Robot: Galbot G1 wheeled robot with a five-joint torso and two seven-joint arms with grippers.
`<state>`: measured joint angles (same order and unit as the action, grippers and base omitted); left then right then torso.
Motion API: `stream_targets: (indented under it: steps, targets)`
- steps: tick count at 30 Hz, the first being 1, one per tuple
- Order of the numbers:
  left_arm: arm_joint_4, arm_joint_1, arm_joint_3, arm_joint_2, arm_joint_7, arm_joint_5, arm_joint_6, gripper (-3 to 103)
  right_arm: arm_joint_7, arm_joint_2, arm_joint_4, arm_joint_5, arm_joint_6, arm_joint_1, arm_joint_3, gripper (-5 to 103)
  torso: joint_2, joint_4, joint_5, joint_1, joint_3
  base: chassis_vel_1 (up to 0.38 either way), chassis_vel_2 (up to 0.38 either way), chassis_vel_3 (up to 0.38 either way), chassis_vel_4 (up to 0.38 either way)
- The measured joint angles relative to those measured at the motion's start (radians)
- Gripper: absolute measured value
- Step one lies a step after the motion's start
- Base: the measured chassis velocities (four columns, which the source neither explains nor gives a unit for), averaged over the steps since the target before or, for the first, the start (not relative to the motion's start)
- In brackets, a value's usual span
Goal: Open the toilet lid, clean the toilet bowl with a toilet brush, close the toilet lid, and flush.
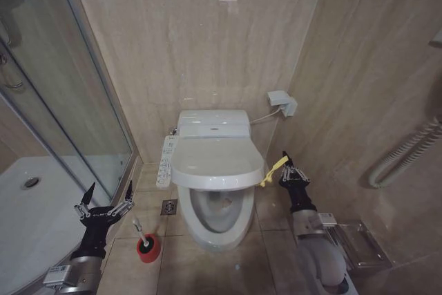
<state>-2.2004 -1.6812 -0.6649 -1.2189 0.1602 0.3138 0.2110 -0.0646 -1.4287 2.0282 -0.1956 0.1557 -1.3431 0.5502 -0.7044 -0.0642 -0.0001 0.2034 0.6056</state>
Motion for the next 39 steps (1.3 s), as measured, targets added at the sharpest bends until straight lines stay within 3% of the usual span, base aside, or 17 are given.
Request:
stream_targets:
  steps: [7, 17, 39]
  targets:
    - [0.0, 0.0, 0.0, 0.0, 0.0, 0.0, 0.0, 100, -0.038, 0.048, -0.05, 0.021, -0.056, 0.097, -0.018, 1, 0.0, 0.0003, 0.0002, -0.001, 0.0, 0.003, -0.007, -0.004, 0.004]
    - [0.0, 0.0, 0.0, 0.0, 0.0, 0.0, 0.0, 100, -0.068, 0.098, -0.185, -0.021, -0.091, 0.257, -0.039, 1, 0.0, 0.0003, 0.0001, -0.001, 0.0, 0.0, 0.0, 0.0, 0.0]
    - [0.0, 0.0, 0.0, 0.0, 0.0, 0.0, 0.0, 100, -0.092, 0.115, -0.556, -0.041, -0.091, 0.621, -0.121, 1, 0.0, -0.0002, 0.0001, 0.0, 0.0, 0.0, 0.0, 0.0, 0.0]
